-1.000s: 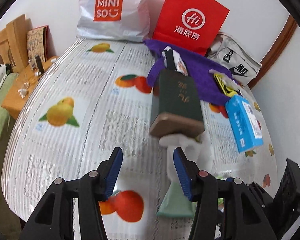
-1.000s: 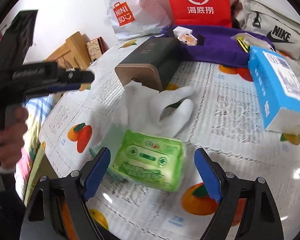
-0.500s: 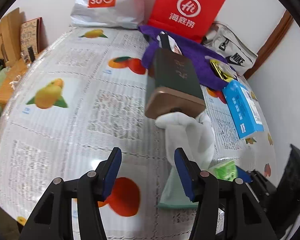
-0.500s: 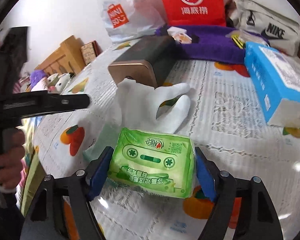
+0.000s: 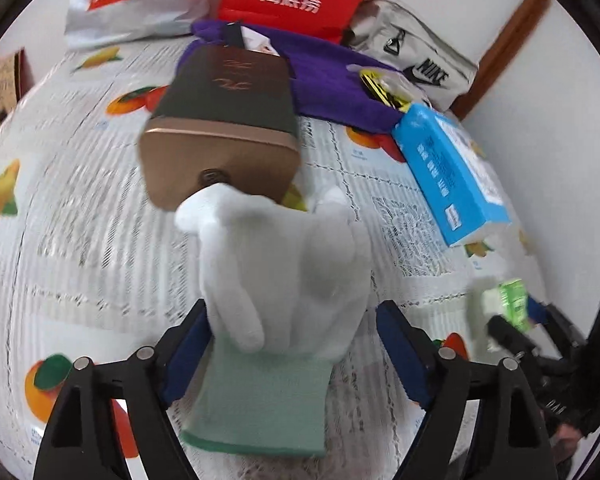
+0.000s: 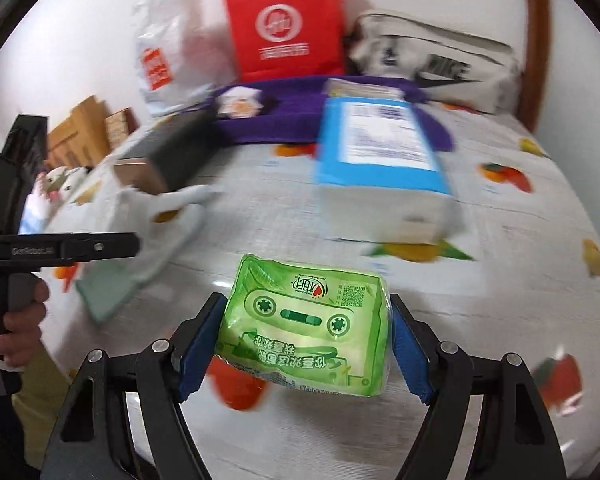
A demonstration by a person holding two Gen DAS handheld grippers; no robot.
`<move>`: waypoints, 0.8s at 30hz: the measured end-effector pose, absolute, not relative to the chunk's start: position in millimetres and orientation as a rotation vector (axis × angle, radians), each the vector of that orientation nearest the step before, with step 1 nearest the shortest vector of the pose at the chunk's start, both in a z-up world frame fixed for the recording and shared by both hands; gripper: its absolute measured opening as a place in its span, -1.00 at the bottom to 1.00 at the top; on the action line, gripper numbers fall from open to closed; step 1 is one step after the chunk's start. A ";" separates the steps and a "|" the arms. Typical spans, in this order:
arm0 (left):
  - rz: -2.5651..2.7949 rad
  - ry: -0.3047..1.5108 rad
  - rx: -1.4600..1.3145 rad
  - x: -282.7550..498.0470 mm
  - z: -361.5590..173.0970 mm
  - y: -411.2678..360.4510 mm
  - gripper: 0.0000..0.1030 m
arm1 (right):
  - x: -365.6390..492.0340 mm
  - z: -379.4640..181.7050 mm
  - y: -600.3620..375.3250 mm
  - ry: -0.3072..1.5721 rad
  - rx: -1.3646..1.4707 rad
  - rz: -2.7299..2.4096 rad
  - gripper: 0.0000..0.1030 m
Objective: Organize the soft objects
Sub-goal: 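Grasp the white glove with the left gripper while the right grasps the green tissue packet, then carry the white glove toward the purple towel with the left while the right carries the green packet there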
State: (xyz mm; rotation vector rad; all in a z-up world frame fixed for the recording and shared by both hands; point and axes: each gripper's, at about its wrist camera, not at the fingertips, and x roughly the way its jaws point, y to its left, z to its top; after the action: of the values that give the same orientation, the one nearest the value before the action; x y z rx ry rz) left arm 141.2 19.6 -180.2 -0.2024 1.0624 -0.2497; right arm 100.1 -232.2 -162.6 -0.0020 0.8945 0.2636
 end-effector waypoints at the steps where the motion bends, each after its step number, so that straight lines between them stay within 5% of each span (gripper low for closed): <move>1: -0.236 1.057 -0.187 142.4 -180.4 16.0 0.63 | 100.0 -165.3 -240.5 0.897 0.009 0.247 0.51; 11: -0.077 1.048 -0.001 155.5 -187.8 -14.6 0.69 | 96.6 -186.2 -259.2 0.909 0.006 0.219 0.51; 14: -0.034 1.013 0.030 153.7 -187.0 -17.4 0.39 | 95.7 -187.2 -257.4 0.902 -0.005 0.227 0.51; 18: -0.034 1.017 0.007 154.2 -180.3 -15.8 -0.39 | 95.4 -185.4 -259.4 0.900 0.008 0.240 0.51; 24: -0.048 1.050 -0.030 152.1 -174.3 -16.8 -0.54 | 98.4 -173.9 -261.6 0.887 -0.009 0.265 0.51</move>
State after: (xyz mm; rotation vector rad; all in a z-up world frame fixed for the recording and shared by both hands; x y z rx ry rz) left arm 152.1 -16.8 -174.3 -0.0297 1.0504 -0.0478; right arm 98.4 -261.6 -173.9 -0.0092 0.8867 0.2649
